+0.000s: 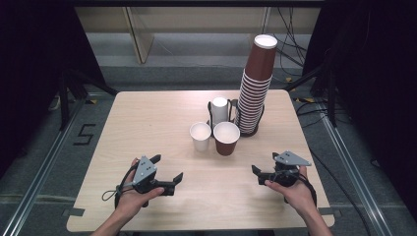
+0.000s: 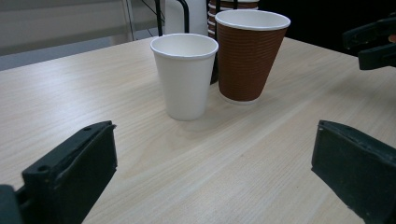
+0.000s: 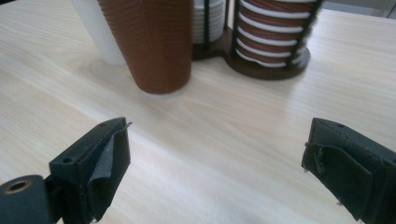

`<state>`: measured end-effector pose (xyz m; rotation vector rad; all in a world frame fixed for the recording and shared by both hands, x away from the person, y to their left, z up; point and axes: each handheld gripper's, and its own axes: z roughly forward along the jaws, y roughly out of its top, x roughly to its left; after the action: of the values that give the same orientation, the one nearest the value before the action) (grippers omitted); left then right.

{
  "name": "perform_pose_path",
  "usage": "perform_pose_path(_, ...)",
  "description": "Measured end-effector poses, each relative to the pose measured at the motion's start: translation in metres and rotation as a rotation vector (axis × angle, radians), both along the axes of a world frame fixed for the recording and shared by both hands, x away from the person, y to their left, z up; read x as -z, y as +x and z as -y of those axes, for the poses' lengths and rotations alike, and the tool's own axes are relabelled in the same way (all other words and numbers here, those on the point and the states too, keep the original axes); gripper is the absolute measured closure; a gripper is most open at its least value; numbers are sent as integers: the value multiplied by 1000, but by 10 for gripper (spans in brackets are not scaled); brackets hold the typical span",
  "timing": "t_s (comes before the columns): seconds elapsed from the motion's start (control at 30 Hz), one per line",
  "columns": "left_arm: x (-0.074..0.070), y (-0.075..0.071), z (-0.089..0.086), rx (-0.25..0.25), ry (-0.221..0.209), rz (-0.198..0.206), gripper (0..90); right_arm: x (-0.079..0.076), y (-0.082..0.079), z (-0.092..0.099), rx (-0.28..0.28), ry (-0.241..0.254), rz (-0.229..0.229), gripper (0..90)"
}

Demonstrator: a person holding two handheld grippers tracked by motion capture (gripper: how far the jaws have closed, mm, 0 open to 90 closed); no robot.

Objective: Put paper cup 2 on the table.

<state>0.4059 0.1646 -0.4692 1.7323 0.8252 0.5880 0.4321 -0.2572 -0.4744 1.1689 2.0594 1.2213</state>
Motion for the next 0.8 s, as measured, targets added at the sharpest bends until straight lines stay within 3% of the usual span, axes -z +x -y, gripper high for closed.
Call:
perform_pose_path(0.2, 3, 1, 2, 2, 3, -5, 0, 3, -12, 20, 42, -9, 3, 76)
perform_pose_path(0.27, 4, 1, 3, 1, 10, -13, 0, 5, -17, 26, 85, 10, -40, 81)
perform_pose_path(0.33, 5, 2, 4, 11, 7, -9, 0, 8, -18, 33, 103, -10, -29, 85)
perform_pose_path(0.37, 5, 1, 4, 4, 19, -16, 0, 8, -19, 34, 112, 9, -34, 85)
perform_pose_path(0.4, 5, 1, 5, 3, 21, -15, 0, 10, -18, 39, 111, -10, 1, 85)
perform_pose_path(0.47, 7, 1, 5, 8, 14, -15, 0, 12, -21, 42, 160, 32, -5, 92)
perform_pose_path(0.53, 8, 1, 5, 5, 29, -24, 0, 13, -21, 47, 180, 42, 33, 108)
perform_pose_path(0.63, 9, 2, 6, 11, 28, -24, 0, 14, -21, 56, 252, 8, 94, 152)
perform_pose_path(0.67, 8, 2, 6, 12, 31, -24, 0, 16, -20, 57, 253, 37, 90, 150)
perform_pose_path(0.7, 8, 2, 6, 15, 26, -20, 0, 17, -23, 56, 297, 53, 81, 151)
perform_pose_path(0.73, 8, 3, 6, 15, 20, -19, 0, 19, -22, 59, 306, 26, 110, 151)
perform_pose_path(0.8, 9, 3, 6, 13, 28, -23, 0, 19, -25, 60, 334, 46, 93, 150)
